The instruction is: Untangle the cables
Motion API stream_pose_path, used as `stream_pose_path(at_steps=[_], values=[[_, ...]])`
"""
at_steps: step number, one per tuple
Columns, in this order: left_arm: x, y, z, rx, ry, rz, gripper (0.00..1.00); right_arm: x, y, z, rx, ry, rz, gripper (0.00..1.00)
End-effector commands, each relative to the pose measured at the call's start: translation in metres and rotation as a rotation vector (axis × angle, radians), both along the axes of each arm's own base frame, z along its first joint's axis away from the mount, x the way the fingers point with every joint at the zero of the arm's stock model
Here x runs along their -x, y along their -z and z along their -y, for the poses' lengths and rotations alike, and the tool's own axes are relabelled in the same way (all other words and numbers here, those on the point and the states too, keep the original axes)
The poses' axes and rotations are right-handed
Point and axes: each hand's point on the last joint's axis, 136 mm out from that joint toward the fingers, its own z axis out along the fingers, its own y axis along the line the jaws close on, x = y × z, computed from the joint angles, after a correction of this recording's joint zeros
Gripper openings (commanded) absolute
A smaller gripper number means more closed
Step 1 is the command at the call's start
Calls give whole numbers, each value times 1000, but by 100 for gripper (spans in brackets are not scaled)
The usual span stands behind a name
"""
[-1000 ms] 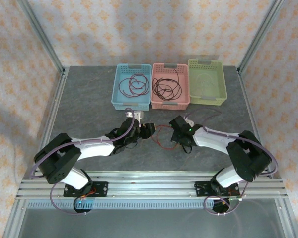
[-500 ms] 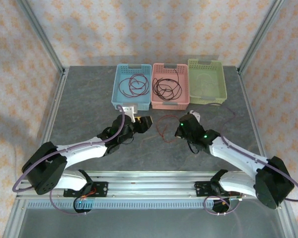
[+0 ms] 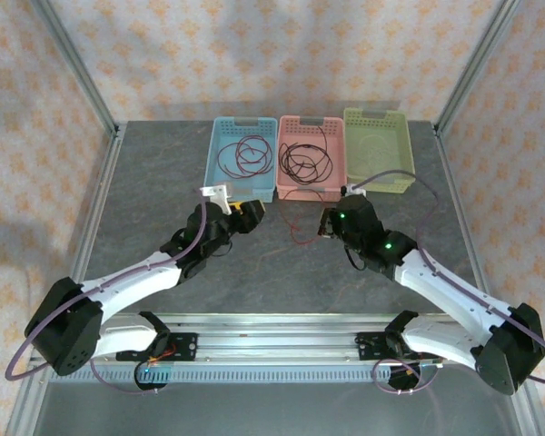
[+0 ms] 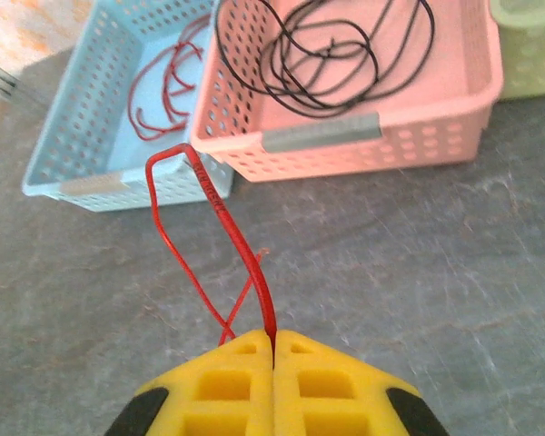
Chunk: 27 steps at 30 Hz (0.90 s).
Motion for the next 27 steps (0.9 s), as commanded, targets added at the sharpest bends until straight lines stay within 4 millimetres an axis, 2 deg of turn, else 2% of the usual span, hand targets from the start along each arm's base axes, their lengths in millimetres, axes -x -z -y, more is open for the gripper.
stream_pose_path(at_steps=[1,6,13,22,27], values=[[-5,-17,-7,-15,3,29,63,-7,-23,-7,-15,-17,52,0],[-12,-28,-18,-53,-11,62,64,-17,-42,-23,-68,-46,83,0],[-26,-31,-36,-76,-50,80,64,-37,-72,-42,-140,-49,139,0],[-58,-39,-50,-60,-63,93,65,-87,-91,-82,-142,-62,154,0],[-86,-51,-69,-56,-121,113,65,-120,-95,-109,-117,-75,152,0]])
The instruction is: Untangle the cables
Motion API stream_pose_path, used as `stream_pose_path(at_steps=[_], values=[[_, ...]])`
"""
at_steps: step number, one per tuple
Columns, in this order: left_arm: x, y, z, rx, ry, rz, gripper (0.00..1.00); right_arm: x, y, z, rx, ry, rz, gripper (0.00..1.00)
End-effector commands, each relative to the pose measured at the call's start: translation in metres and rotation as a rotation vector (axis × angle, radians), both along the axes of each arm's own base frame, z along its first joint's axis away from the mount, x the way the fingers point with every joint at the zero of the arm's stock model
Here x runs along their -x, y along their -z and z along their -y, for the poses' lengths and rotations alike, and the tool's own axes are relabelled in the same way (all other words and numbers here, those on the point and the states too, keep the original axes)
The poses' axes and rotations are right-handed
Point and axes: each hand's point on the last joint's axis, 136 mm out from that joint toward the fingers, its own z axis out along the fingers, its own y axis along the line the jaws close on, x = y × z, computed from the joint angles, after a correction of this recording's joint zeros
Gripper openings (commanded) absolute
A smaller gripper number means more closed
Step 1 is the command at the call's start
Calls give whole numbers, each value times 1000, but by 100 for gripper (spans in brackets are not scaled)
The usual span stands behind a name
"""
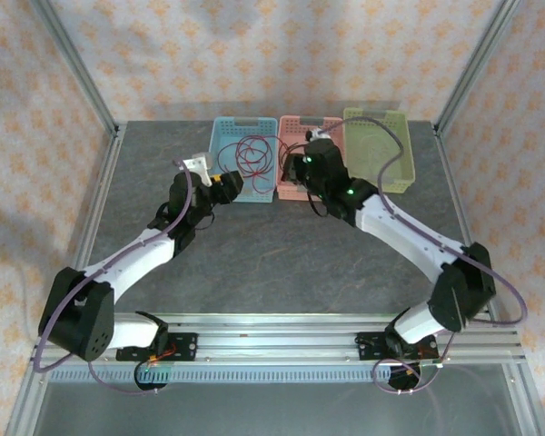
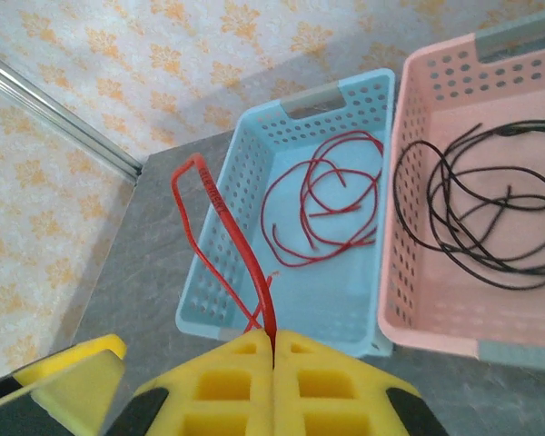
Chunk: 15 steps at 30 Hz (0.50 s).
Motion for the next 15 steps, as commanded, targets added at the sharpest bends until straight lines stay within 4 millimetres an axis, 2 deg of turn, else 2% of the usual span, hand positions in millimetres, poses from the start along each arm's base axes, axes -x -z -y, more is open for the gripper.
stream_pose_path(at_steps=[1,7,11,15], values=[[-22,-32,-9,10,-12,85,65,-19,-11,-17,13,-17,28,0],[-56,-40,-32,12,-64,92,65,-69,-5,-42,60,18,1,0],[-75,-44,-44,5,-82,89,65,-101,15,-53,96,48,-39,0],[-91,-36,-49,-1,-89,64,65,-129,37,-68,112,44,-70,0]])
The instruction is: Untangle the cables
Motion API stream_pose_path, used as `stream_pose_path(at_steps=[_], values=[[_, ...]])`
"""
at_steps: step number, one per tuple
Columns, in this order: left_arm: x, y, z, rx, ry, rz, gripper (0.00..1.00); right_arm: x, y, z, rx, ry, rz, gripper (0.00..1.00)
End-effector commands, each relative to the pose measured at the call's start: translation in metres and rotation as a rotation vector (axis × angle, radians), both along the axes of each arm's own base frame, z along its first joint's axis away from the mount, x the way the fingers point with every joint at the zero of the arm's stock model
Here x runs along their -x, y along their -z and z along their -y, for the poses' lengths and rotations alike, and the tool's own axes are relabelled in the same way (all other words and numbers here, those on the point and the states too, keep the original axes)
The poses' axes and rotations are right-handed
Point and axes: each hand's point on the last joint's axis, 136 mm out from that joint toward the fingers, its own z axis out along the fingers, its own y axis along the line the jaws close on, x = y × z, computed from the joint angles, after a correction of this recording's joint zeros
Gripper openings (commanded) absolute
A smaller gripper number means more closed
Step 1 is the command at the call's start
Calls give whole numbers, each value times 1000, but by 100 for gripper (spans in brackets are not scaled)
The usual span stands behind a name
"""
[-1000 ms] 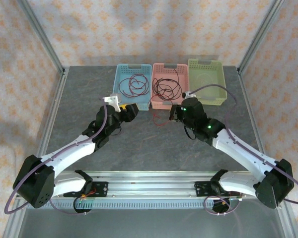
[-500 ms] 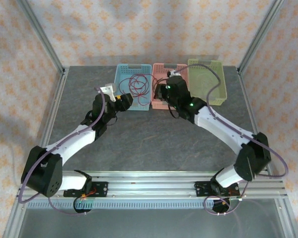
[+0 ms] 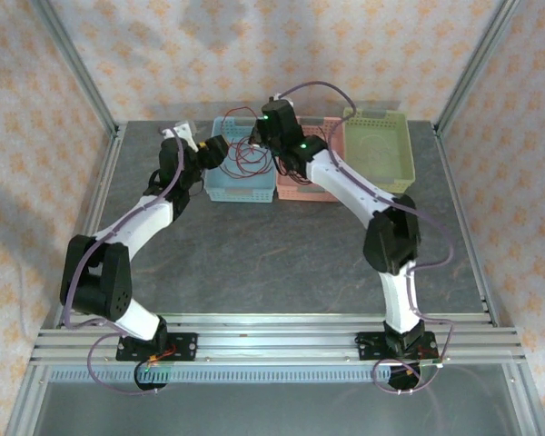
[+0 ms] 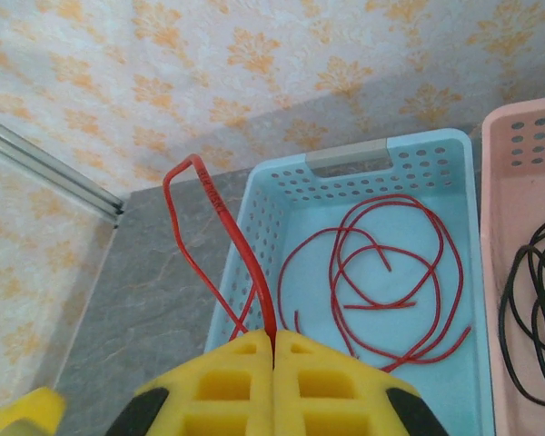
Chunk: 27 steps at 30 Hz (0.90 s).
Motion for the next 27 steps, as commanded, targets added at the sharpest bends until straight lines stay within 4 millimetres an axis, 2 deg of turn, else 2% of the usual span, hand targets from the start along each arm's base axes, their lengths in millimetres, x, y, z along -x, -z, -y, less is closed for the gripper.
stream_pose_path(at_steps=[1,6,10,15,19,23,27], values=[[-12,-6,0,-10,23,13,65,-17,27,1,62,21,-54,0],[-22,12,4,6,33,-27,65,-38,63,-19,43,-22,-107,0],[-22,36,8,10,51,-77,65,-42,90,-31,32,-67,-157,0],[-15,58,8,12,55,-118,65,-40,121,-27,72,-56,-217,11],[-9,64,10,18,65,-132,65,-41,114,-23,85,-53,-206,23],[-3,61,16,14,87,-123,65,-39,92,-21,89,-67,-170,31],[4,56,29,-10,114,-116,66,-33,71,-16,105,-78,-142,31]])
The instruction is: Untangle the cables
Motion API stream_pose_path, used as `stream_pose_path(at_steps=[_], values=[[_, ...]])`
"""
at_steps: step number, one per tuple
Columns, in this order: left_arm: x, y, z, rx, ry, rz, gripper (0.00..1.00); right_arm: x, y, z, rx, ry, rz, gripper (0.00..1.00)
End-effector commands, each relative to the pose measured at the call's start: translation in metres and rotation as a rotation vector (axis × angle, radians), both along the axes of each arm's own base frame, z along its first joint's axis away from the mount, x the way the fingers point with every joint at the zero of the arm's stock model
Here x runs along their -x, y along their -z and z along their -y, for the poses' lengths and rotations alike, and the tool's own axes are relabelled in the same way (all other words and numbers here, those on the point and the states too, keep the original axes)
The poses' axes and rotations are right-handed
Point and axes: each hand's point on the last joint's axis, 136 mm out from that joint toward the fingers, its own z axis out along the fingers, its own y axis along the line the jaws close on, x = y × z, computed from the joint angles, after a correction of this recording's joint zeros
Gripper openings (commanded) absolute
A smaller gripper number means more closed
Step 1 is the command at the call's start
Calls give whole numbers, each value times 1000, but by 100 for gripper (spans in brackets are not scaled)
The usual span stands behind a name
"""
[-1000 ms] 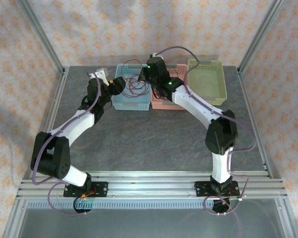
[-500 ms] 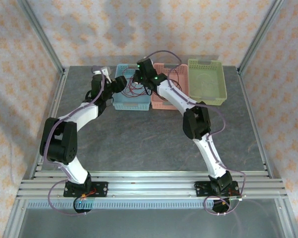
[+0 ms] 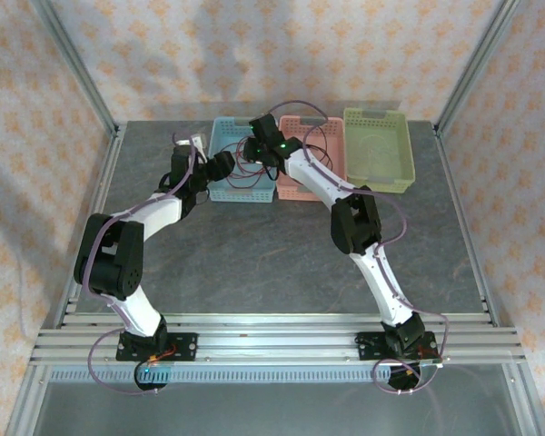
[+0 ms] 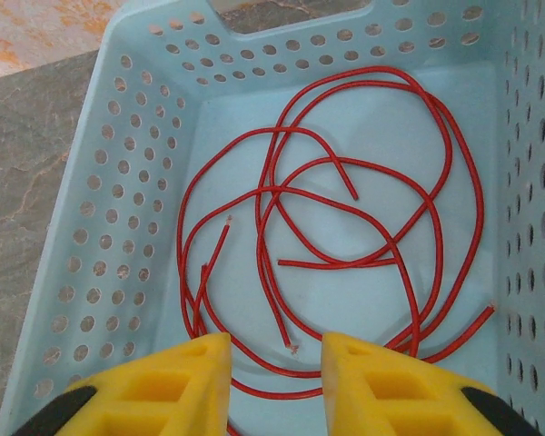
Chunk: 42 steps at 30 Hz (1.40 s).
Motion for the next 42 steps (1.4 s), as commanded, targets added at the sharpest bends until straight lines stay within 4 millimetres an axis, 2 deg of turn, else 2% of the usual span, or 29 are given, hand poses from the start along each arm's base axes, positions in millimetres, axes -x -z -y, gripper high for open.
stream_pose_path(at_steps=[1,4,7,11,15,20,22,26,28,31,35,39,41,42], values=[[11,-26,16,-9,48,62,66,6,-68,11,-8,-11,95,31],[20,-34,31,-35,86,84,67,15,-90,18,0,-22,135,32],[33,-42,50,-53,146,116,69,28,-109,27,4,-32,172,43],[55,-49,61,-31,171,161,71,49,-120,48,24,-21,199,53],[76,-48,59,-27,154,177,72,74,-125,70,19,2,223,60],[106,-38,42,-28,93,185,74,110,-126,101,-1,38,268,74],[116,-31,33,-34,60,187,80,123,-122,115,0,60,279,76],[132,-7,7,-65,-48,156,96,155,-101,140,-24,88,275,86],[139,0,2,-54,-67,162,99,170,-85,156,-27,123,275,90],[146,7,-11,-32,-128,174,99,189,-65,183,-42,200,297,95],[150,2,-34,-57,-230,222,99,207,-47,228,-8,352,337,100],[148,-9,-61,-133,-330,258,98,220,-45,271,50,499,434,100],[146,-14,-81,-197,-411,252,95,225,-50,287,37,522,498,100],[147,-16,-90,-229,-447,255,97,227,-51,294,33,541,517,100]])
